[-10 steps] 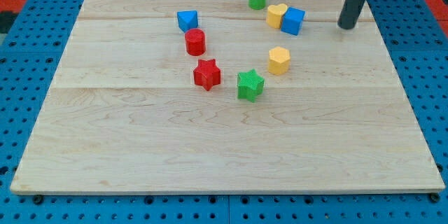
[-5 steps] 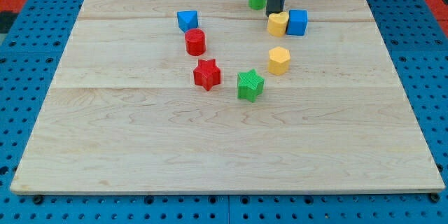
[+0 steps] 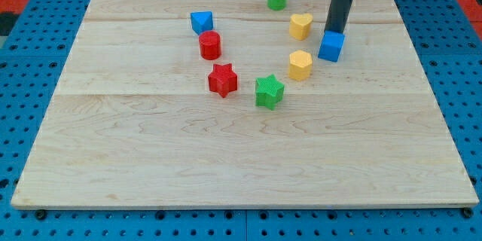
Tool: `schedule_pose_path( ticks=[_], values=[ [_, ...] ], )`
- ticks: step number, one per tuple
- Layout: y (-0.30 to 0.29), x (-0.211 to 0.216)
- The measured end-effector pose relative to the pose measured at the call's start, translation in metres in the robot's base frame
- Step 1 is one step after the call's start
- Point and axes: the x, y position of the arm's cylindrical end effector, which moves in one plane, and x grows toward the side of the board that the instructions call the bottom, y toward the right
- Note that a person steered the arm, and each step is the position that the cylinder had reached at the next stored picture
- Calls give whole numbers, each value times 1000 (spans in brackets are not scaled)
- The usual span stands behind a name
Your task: Move the blue cube to the bottom of the green star
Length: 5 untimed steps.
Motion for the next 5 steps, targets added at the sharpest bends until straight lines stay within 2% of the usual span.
schedule_pose_path(
  ticks=[3,4,5],
  values=[
    [1,108],
    [1,120],
    [27,125]
  ],
)
